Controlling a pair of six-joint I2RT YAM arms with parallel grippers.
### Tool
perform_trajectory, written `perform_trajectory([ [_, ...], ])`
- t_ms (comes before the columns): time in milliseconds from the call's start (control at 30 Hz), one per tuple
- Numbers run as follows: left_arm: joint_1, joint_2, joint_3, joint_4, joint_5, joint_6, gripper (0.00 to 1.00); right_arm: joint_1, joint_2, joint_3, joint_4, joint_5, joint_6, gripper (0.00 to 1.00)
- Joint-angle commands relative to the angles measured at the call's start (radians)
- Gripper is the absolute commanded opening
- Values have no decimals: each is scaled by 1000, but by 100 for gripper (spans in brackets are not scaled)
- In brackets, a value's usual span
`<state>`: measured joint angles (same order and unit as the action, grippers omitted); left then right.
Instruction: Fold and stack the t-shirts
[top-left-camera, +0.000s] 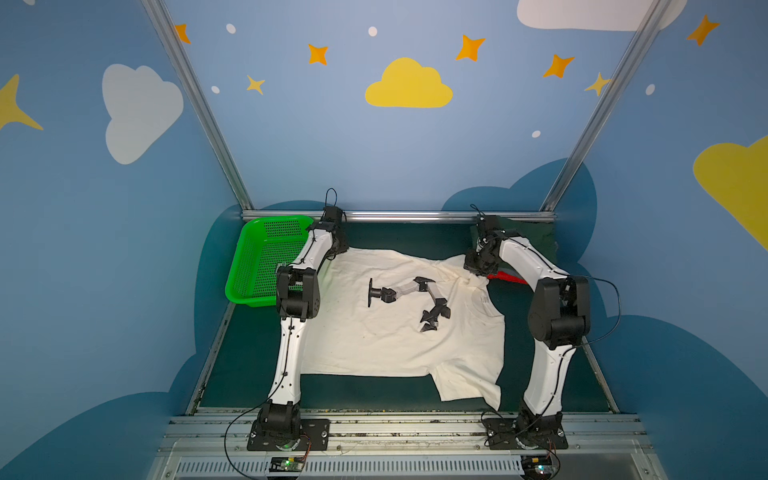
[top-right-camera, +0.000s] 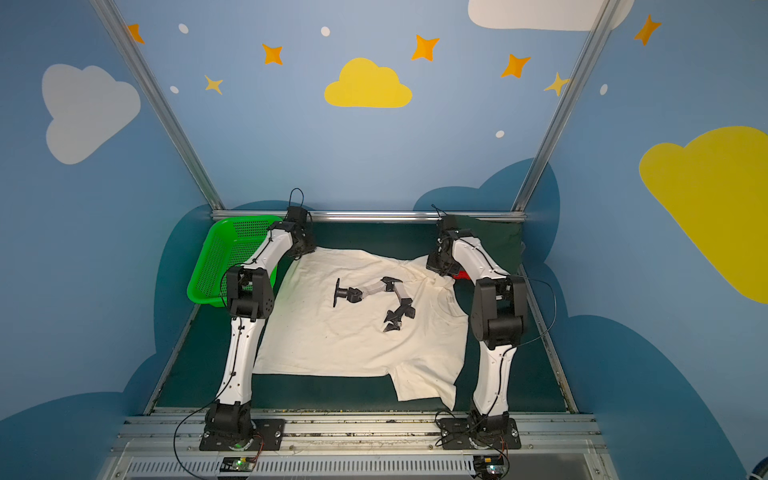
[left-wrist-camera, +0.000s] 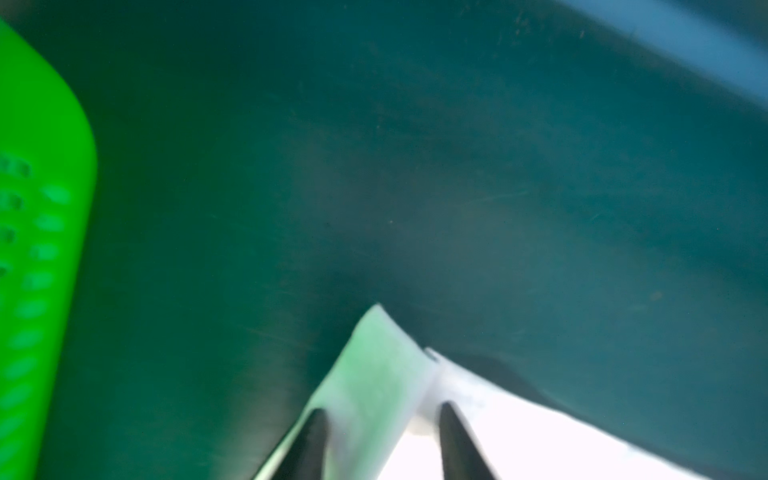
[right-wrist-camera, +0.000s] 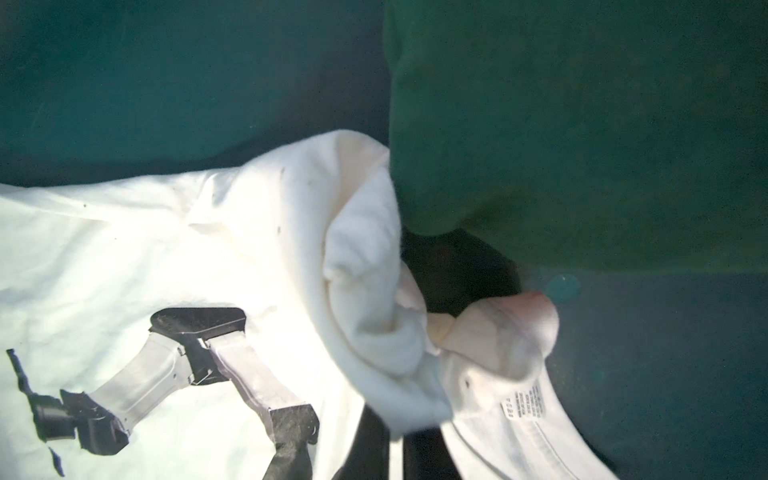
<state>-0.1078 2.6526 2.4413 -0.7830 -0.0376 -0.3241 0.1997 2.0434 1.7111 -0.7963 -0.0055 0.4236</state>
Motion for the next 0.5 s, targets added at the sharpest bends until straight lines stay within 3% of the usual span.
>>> perform_trajectory([
  [0, -8, 65, 28, -78, 77, 19, 10, -4, -28, 20, -2, -33, 14, 0],
  [33, -8, 70, 49, -97, 75, 22, 4, -5, -27, 25, -3, -40, 13, 0],
  [300, -8, -2, 81, -152, 20, 22, 3, -2, -23, 58, -29, -63, 20, 0],
  [467, -5, -113, -5, -111, -6, 16, 3, -2, -27, 83, -54, -59, 11, 0],
])
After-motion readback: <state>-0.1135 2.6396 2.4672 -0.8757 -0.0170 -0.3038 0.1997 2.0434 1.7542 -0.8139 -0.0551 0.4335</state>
